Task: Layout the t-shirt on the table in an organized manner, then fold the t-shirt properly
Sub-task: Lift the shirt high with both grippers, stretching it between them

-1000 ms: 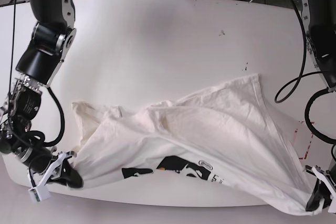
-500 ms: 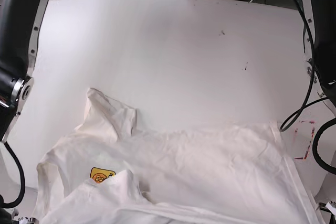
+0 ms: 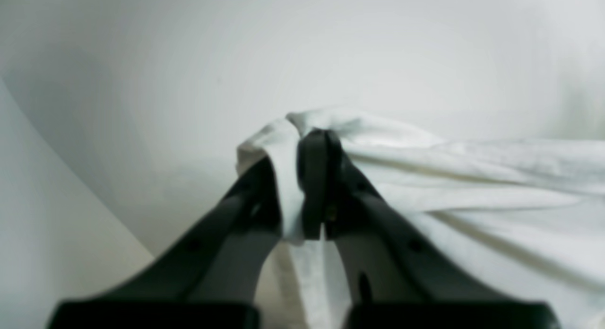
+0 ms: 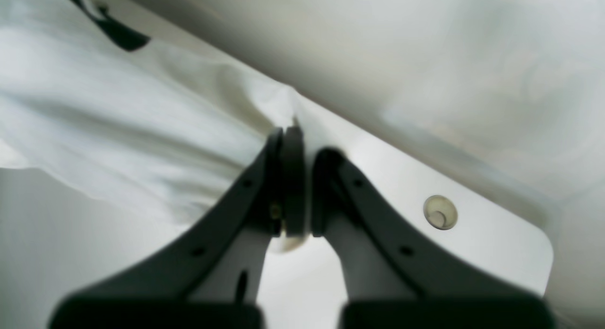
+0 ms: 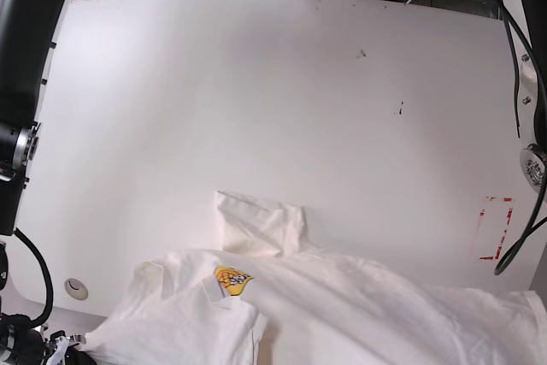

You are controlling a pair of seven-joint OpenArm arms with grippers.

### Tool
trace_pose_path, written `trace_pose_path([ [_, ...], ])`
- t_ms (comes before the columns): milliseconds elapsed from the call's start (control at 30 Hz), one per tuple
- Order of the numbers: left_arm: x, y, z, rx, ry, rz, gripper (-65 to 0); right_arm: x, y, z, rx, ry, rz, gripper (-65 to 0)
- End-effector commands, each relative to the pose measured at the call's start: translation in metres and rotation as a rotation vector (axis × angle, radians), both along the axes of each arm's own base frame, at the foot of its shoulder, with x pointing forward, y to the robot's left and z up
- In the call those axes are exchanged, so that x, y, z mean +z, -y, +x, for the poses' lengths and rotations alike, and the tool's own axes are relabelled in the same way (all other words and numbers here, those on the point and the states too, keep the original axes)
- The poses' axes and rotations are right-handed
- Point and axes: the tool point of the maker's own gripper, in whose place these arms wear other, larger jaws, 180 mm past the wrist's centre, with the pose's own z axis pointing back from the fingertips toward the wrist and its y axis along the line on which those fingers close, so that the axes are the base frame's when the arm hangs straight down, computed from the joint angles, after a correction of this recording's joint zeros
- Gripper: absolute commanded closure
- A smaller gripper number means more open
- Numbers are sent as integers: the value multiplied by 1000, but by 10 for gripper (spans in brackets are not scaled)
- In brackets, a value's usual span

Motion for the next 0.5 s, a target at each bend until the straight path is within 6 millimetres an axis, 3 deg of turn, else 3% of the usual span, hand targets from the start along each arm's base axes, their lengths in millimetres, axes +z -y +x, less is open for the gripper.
trace_pose_path([
  [0, 9, -4, -4, 15, 12, -5, 0, 38, 3, 0, 0, 93, 13, 0],
  [133, 1, -7, 3, 16, -25, -15, 0, 27, -4, 1, 16, 59, -27, 0],
  [333, -3, -12, 7, 21, -47, -27, 0, 26, -4, 1, 16, 56, -33, 0],
  [467, -3, -12, 6, 21, -45, -27, 0, 27, 7, -1, -3, 55, -42, 0],
])
